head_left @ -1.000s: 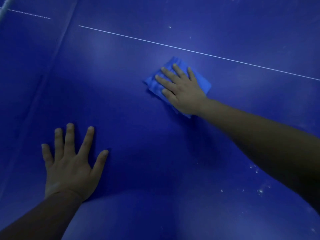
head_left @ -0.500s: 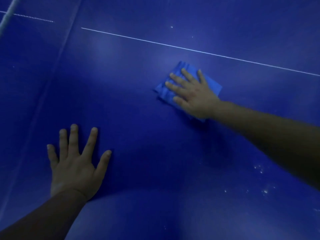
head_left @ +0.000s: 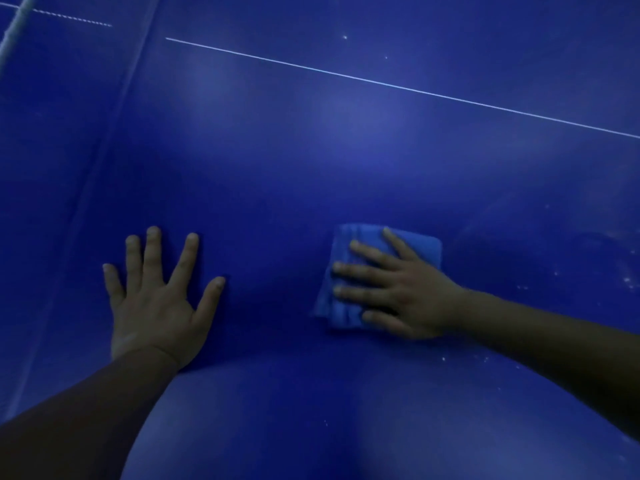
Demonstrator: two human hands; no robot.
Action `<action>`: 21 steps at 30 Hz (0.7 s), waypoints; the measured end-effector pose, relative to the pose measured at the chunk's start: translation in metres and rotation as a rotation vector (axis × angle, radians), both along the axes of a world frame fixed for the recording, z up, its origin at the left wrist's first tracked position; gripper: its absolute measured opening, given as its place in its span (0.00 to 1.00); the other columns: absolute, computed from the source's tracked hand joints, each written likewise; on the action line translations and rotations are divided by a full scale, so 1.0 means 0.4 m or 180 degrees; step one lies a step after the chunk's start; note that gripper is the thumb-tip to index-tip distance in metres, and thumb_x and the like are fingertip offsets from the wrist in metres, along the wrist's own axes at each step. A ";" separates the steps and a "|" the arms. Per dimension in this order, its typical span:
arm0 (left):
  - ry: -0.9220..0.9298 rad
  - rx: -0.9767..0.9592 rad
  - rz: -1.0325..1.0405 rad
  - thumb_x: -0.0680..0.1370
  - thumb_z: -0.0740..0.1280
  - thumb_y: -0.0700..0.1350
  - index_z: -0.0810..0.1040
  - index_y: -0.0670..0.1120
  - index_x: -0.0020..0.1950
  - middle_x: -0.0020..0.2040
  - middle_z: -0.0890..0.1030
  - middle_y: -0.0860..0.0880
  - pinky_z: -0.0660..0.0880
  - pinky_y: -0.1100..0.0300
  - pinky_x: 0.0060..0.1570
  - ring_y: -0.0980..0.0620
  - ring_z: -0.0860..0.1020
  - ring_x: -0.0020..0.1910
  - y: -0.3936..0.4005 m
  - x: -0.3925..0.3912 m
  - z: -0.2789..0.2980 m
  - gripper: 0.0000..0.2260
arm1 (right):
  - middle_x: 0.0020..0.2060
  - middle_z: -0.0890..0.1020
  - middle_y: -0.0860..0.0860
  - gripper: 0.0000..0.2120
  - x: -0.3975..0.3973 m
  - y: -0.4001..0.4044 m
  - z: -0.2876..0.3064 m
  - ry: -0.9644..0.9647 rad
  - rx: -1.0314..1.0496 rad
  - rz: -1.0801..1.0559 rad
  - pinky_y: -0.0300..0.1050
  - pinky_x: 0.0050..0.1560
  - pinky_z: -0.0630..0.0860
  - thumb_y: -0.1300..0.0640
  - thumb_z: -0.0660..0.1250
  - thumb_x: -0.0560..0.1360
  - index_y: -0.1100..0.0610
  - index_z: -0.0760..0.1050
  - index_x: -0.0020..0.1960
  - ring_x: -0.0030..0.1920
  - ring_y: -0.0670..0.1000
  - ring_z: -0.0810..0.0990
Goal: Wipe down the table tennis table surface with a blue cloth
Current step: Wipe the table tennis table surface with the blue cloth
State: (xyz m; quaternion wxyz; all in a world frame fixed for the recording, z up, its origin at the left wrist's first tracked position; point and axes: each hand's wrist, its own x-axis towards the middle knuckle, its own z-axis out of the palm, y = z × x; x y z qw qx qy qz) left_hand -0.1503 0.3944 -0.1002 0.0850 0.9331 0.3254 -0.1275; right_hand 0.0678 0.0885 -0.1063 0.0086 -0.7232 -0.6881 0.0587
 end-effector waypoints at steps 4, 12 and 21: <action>-0.0007 -0.0001 0.0012 0.76 0.39 0.73 0.41 0.61 0.81 0.82 0.38 0.49 0.35 0.41 0.77 0.49 0.32 0.79 -0.001 -0.001 -0.001 0.35 | 0.79 0.62 0.53 0.31 0.305 -0.034 0.003 -0.0231 -0.0034 -0.2779 0.78 0.70 0.51 0.39 0.44 0.79 0.48 0.57 0.80 0.79 0.62 0.56; -0.0063 -0.0032 -0.0027 0.76 0.39 0.74 0.40 0.61 0.80 0.82 0.38 0.48 0.36 0.40 0.77 0.48 0.33 0.79 -0.001 -0.004 -0.001 0.35 | 0.78 0.64 0.52 0.27 0.037 0.069 -0.016 -0.0192 0.0198 -0.2357 0.76 0.71 0.53 0.42 0.50 0.81 0.48 0.64 0.78 0.78 0.64 0.59; -0.0099 0.0047 -0.0049 0.76 0.39 0.73 0.41 0.61 0.81 0.82 0.38 0.49 0.36 0.41 0.77 0.48 0.34 0.80 -0.003 -0.006 -0.008 0.35 | 0.79 0.61 0.52 0.30 0.222 -0.056 0.005 -0.0149 0.0007 -0.3227 0.76 0.72 0.50 0.39 0.43 0.79 0.45 0.55 0.80 0.79 0.62 0.55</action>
